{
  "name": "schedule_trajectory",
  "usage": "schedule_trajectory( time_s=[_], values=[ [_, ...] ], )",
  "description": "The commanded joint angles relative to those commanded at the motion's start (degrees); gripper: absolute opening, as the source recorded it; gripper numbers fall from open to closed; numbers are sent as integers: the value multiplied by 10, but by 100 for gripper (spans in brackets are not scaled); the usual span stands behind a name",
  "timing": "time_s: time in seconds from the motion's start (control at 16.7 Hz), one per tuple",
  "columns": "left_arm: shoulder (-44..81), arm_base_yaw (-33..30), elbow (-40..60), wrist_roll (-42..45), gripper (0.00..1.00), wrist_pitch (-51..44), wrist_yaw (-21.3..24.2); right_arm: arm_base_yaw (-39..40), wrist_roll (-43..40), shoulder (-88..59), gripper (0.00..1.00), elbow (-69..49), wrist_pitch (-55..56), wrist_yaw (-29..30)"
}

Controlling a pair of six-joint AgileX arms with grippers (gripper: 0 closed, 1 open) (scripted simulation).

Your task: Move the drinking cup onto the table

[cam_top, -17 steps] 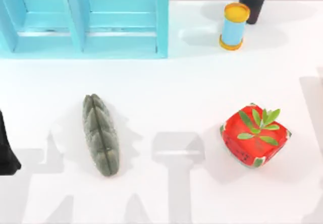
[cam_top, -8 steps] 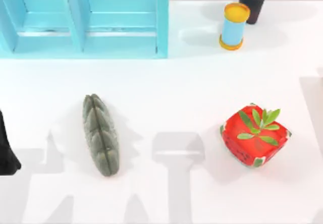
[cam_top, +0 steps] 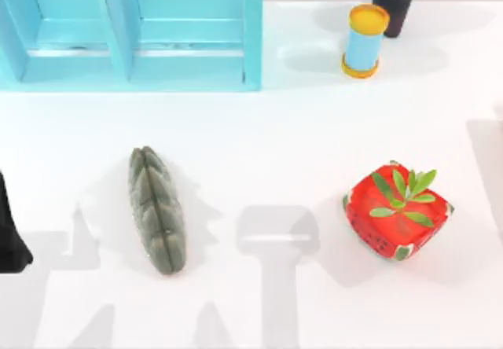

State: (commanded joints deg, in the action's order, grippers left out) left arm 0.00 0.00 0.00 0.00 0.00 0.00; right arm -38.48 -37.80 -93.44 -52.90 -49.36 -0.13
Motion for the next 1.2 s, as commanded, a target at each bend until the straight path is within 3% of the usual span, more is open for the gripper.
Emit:
schedule_trajectory(
  time_s=[0.24,1.02,1.2],
  values=[
    [0,0,0,0,100,0,0,0,0,-1,100,2,2,0],
    [0,0,0,0,100,0,0,0,0,-1,2,2,2,0],
    [0,0,0,0,100,0,0,0,0,-1,0,2,2,0]
  ],
)
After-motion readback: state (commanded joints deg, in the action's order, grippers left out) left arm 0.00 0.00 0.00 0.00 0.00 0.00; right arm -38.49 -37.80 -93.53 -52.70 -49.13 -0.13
